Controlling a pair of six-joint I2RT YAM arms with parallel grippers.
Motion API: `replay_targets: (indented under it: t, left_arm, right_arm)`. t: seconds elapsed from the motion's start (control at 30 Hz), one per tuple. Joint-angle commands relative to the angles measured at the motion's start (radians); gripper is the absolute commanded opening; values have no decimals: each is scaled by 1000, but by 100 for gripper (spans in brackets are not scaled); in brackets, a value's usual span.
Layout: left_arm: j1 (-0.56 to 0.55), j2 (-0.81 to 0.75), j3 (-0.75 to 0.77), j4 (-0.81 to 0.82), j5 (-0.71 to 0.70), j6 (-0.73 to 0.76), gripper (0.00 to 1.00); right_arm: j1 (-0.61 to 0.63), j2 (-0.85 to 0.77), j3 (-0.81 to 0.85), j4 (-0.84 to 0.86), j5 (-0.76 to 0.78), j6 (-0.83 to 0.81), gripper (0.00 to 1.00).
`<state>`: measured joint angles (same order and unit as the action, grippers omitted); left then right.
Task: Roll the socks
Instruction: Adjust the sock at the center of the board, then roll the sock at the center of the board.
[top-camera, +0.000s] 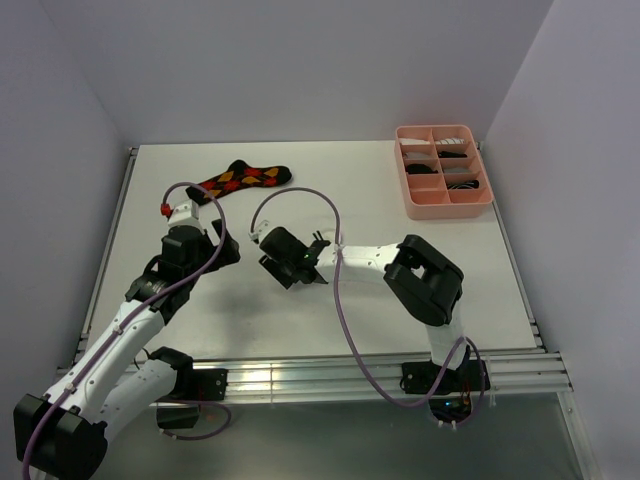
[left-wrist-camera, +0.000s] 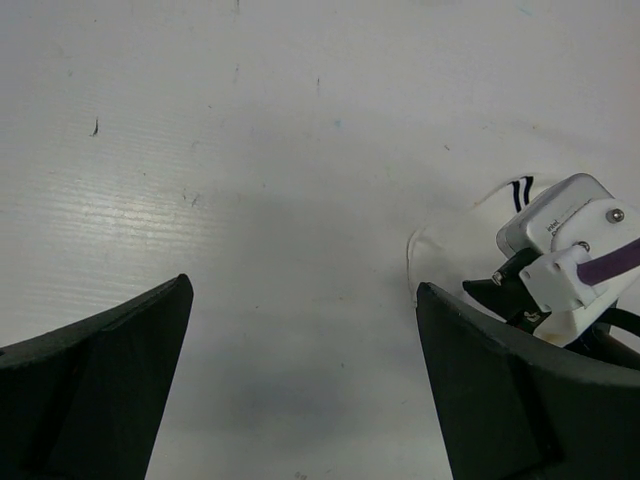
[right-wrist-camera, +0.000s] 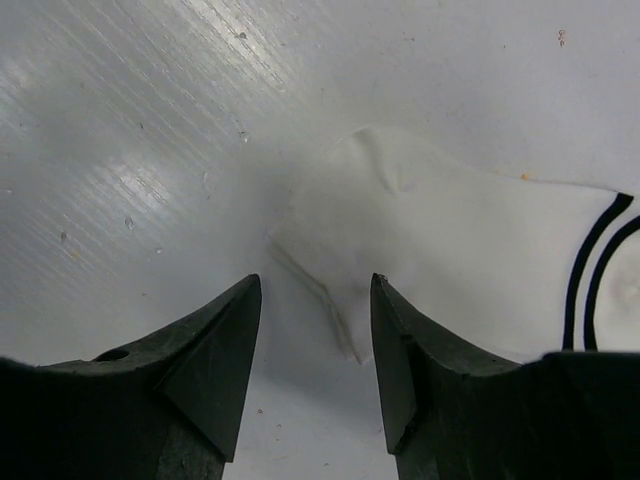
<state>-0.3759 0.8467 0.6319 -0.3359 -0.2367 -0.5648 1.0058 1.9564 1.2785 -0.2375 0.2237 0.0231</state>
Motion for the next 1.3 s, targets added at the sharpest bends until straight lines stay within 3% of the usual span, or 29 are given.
replay_targets:
  t: [0.0,0.67,0.8,0.87,0.9,0.93,1.0,1.27]
  left_arm:
    - [3,-14,-5,29,-29,-7,100]
    - [3,-18,-11,28,-4,-20,99]
    - [3,-20,-12,25,-1,-21,99]
    - [3,-24,-12,24,-1,-24,99]
    - [3,-26,-14,23,-1,-24,100]
    - [3,-26,-14,20,-1,-26,99]
    - [3,-29,-12,18,-1,-27,99]
    - [3,-26,3,9,20,-49,99]
  right_arm:
    - [10,4,44,41,20,-12,54]
    - [-12,2,-97,69,58,18,49]
    - [-12,32,-105,72,59,12,33]
    - [-12,38,-113,76,57,14,15]
    - [-12,38,-117,79,57,17,15]
    - [-12,30,-120,84,54,18,7]
    - [-12,19,-125,90,27,26,0]
    - [-38,-39,-94,101,-174,129,0]
